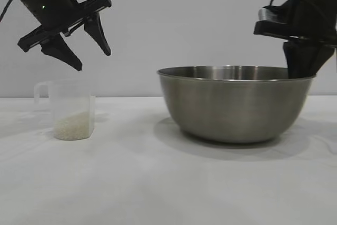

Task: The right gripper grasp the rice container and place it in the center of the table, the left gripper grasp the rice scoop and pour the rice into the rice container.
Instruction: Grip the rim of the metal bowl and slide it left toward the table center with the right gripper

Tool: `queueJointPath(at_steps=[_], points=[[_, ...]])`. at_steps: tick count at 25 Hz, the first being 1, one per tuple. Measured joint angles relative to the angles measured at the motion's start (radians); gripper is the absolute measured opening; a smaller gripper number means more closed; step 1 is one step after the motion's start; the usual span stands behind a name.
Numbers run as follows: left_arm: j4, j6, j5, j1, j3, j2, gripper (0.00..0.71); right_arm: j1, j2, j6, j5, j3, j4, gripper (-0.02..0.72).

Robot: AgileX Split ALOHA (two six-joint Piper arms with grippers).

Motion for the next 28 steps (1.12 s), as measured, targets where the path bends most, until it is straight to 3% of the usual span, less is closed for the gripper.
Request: queueJointPath(at_steps=[4,9,10,11,15,18,21,22,25,28], points=[[0.000,0.000,0.000,0.000,0.000,0.000,0.397,0.067,0.002,0.000,-0.006,0.000,0.039,0.000],[0.000,0.000,0.000,0.000,0.000,0.000,0.397,0.097,0.006,0.000,-0.016,0.000,0.045,0.000],[0.000,0.000,0.000,0.000,0.000,0.000,0.397,0.097,0.006,0.000,-0.019,0.000,0.043,0.050],[0.000,0.000,0.000,0.000,0.000,0.000,0.397,0.097,0.006,0.000,-0.024,0.000,0.034,0.050],[0.000,0.001,0.000,0.000,0.000,0.000,0.397,0.097,0.004,0.000,-0.031,-0.010,0.001,0.342],[0.000,0.001,0.000,0.000,0.000,0.000,0.397,0.097,-0.025,0.004,-0.031,-0.037,-0.028,0.489],[0.000,0.001,0.000,0.000,0.000,0.000,0.397,0.093,-0.077,0.032,-0.022,-0.058,-0.092,0.489],[0.000,0.001,0.000,0.000,0.000,0.000,0.397,0.086,-0.096,0.039,-0.010,-0.062,-0.118,0.529],[0.000,0.001,0.000,0.000,0.000,0.000,0.397,0.046,-0.141,0.067,0.033,-0.067,-0.179,0.515],[0.000,0.001,-0.002,0.000,0.000,0.000,0.397,-0.005,-0.174,0.076,0.072,-0.067,-0.207,0.515]])
